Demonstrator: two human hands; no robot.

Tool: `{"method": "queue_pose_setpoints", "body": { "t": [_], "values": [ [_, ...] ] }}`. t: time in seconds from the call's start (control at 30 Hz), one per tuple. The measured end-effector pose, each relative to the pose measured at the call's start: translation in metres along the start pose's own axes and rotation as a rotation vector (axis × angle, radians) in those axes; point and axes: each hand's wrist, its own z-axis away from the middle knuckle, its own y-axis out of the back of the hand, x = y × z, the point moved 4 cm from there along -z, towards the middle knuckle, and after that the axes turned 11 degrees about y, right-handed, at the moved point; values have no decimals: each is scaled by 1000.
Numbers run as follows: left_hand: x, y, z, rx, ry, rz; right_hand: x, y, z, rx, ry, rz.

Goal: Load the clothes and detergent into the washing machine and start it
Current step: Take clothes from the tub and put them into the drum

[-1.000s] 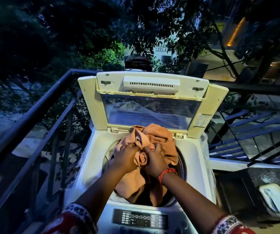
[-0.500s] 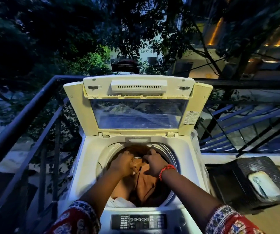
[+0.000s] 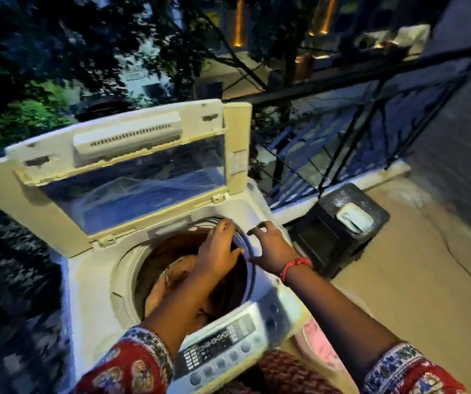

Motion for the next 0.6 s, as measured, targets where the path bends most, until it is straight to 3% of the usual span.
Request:
{"method": "queue_pose_setpoints", "body": {
  "t": [0.17, 0.37, 0.6],
  "values": [
    [81, -41, 2, -57, -222, 54, 67, 25, 82, 144, -228, -29],
    [181, -107, 25, -153, -380, -37, 157, 41, 180, 202, -449, -61],
    [267, -213, 51, -283, -417, -184, 250, 33, 271, 181, -565, -134]
  ]
}}
